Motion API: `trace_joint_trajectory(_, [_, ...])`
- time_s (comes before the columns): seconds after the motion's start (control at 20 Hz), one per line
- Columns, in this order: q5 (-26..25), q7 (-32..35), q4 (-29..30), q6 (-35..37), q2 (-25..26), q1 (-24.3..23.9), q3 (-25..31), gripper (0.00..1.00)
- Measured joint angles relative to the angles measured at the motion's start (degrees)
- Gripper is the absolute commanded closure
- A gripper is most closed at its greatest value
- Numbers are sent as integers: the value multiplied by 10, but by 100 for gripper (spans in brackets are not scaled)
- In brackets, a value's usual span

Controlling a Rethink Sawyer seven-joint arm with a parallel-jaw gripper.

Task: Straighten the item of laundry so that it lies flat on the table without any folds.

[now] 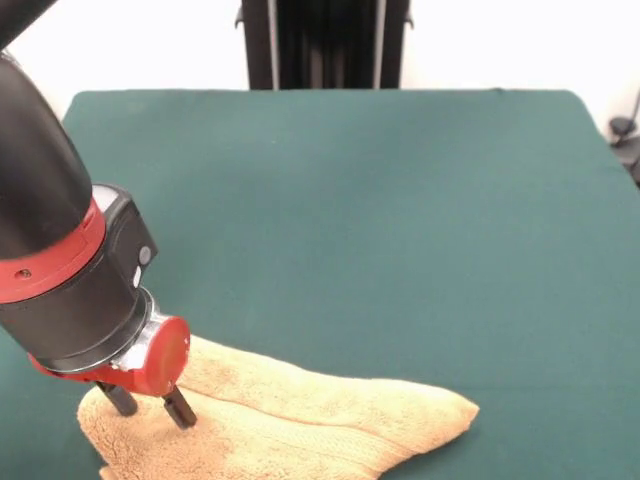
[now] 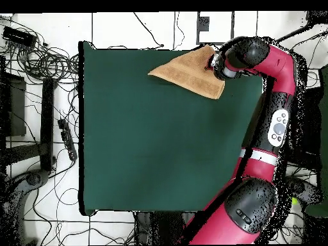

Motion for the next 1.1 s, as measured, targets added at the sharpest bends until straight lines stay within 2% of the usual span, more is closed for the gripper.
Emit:
trace_joint_trajectory(0.4, [27,0,-3,69,0,-3,0,0])
trace_joint_trajectory(0.75, [43,0,-14,70,2,-4,0,0])
trace_joint_trajectory(0.95, [32,0,-36,75,4,-1,8,0])
trace_joint_trajectory(1.1, [-3,-1,-66,96,8,-2,34,0])
